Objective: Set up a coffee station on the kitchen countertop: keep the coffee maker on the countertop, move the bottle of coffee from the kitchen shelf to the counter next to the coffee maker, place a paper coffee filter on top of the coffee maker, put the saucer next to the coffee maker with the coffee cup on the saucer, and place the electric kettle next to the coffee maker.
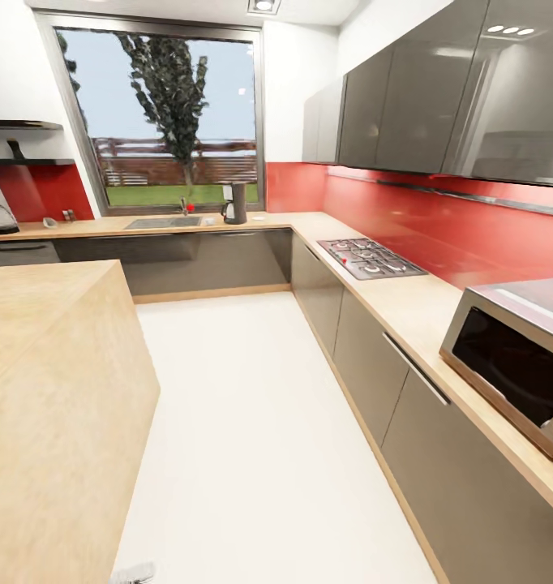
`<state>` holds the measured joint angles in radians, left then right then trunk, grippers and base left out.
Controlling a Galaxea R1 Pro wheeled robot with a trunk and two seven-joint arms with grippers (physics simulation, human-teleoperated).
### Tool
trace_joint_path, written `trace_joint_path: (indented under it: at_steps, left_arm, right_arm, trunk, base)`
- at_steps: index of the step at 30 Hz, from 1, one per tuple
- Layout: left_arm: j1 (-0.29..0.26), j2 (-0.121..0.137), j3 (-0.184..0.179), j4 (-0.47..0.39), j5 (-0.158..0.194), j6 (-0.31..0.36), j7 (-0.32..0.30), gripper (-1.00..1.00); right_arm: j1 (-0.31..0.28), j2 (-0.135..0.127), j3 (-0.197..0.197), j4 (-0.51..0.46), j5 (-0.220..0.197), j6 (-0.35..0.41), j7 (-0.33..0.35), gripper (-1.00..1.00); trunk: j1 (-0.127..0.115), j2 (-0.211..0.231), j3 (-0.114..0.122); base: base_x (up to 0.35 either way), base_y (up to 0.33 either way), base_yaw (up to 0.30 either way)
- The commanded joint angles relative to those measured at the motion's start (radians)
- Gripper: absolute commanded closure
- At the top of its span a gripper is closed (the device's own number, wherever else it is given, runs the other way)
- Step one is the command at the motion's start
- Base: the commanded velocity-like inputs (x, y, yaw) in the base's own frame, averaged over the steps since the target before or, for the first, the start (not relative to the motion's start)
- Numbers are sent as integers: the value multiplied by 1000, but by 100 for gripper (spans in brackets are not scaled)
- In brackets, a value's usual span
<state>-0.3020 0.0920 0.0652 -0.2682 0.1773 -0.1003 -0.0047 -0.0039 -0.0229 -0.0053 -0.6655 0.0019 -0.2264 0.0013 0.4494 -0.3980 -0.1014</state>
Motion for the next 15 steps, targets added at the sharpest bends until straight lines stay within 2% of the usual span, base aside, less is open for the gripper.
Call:
trace_joint_path:
  at_steps: [1,3,5,9,15]
  left_arm:
    - [2,0,-3,-2,4,-33,-3,-100]
    - [5,0,-7,1,-2,-82,-6,-100]
    - [5,2,-8,3,-25,-113,-9,-100]
    - [6,8,-8,6,-43,-124,-9,-100]
    - [17,12,-8,6,-47,-131,-8,-100]
  right_arm:
    - [-1,0,-1,3,1,-6,1,-100]
    - [-1,-1,-1,6,2,-9,3,-100]
    - [-1,-2,0,9,3,-11,4,-100]
    - [-1,-3,1,12,7,-12,2,-100]
    - [-1,-5,1,14,10,-12,0,-100]
  trunk:
    - [1,-2,-2]
    - [1,-2,-2]
    - [1,-2,-2]
    - [1,-2,-2]
    - [1,-2,-2]
  base:
    - [0,0,0]
    - [11,0,0]
    - [180,0,0]
    - [291,0,0]
    - [330,2,0]
